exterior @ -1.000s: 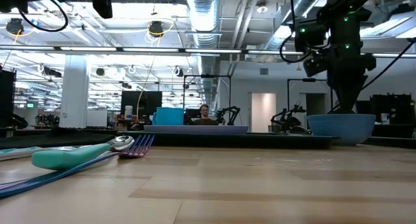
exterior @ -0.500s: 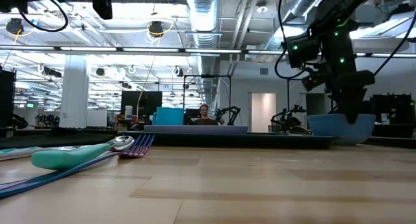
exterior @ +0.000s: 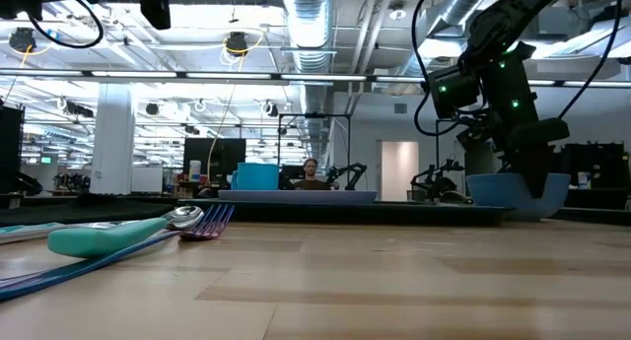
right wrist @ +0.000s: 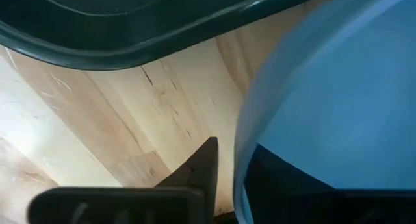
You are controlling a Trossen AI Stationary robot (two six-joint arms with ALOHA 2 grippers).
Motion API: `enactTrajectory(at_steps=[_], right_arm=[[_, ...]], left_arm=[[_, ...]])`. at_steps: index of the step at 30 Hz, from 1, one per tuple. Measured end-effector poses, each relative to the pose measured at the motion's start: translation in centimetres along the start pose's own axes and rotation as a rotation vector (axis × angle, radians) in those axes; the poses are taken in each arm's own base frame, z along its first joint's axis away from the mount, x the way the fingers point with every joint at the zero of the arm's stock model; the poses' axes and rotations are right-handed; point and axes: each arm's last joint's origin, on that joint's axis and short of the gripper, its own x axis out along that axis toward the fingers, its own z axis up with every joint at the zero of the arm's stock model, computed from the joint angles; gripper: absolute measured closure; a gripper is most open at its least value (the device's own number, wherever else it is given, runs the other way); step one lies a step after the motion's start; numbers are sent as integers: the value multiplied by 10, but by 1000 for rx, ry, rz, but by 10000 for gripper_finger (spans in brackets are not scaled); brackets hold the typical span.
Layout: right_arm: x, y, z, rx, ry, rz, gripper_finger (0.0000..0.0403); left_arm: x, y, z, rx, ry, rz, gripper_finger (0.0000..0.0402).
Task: Set up tray
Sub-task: Put the blue bowl on top of the purple plate on the black tray
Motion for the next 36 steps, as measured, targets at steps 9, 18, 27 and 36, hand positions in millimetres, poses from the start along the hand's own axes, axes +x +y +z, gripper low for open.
enactTrajectory(at_steps=[9,18,27,36], right_arm=[[-5,-5,-2,19,24,4,398],[-45,-10,8,31,-29,1,399],[-104,-5,27,20,-241,-31,400],[-148,40,62,-171,-359,-52,400]], left_arm=[[0,0,0,0,0,0,294],[0,0,0,0,0,1,294],[0,0,0,0,0,1,294],[0,0,1,0,-10,0,294]])
